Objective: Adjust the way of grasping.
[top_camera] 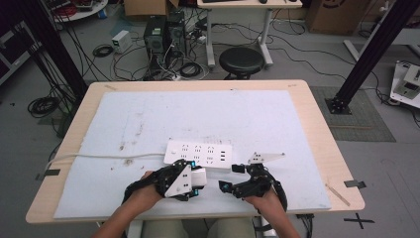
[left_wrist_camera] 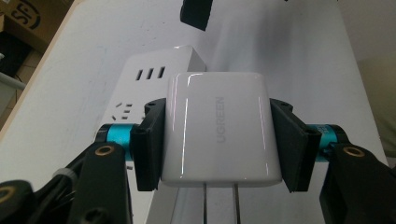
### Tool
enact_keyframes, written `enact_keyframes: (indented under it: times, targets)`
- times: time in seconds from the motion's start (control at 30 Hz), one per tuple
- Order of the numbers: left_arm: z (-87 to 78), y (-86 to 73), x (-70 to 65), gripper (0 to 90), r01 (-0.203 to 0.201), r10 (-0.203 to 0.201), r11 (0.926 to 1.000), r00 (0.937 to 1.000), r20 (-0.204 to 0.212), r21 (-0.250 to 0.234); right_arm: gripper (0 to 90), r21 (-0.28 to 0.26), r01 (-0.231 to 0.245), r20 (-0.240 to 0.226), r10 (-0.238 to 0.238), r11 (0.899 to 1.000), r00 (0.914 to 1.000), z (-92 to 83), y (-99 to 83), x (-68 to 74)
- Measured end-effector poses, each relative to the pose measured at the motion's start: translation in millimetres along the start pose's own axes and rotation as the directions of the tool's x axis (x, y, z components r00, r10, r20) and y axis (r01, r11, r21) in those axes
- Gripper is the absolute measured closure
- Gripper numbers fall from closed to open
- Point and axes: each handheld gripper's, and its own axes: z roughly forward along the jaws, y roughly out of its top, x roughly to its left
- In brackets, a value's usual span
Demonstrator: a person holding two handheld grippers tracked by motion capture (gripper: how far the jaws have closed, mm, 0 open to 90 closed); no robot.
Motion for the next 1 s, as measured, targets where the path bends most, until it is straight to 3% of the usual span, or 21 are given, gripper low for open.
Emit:
enact_keyframes:
  times: [0.43,0.8,0.93,1.0]
  targets:
    - [4.1,6.2,-5.2,42.5,-0.053,0.053,0.9984,0.9984,-0.021,-0.017,4.2,0.018,-0.064,-0.082,0.066,0.998,0.9944,8.9,3.3,-1.3]
    - [7.1,10.4,-6.0,42.5,-0.074,0.073,0.9964,0.9968,-0.032,-0.040,6.4,0.052,-0.125,-0.162,0.132,0.991,0.9780,14.8,8.0,-3.4]
    - [7.3,11.2,-6.4,42.5,-0.071,0.069,0.9961,0.9972,-0.030,-0.053,16.7,0.050,-0.144,-0.205,0.151,0.988,0.9670,17.2,9.6,-3.7]
    - [6.9,11.7,-6.0,42.5,-0.071,0.069,0.9956,0.9971,-0.032,-0.061,16.8,0.056,-0.148,-0.204,0.157,0.987,0.9664,18.5,10.4,-3.5]
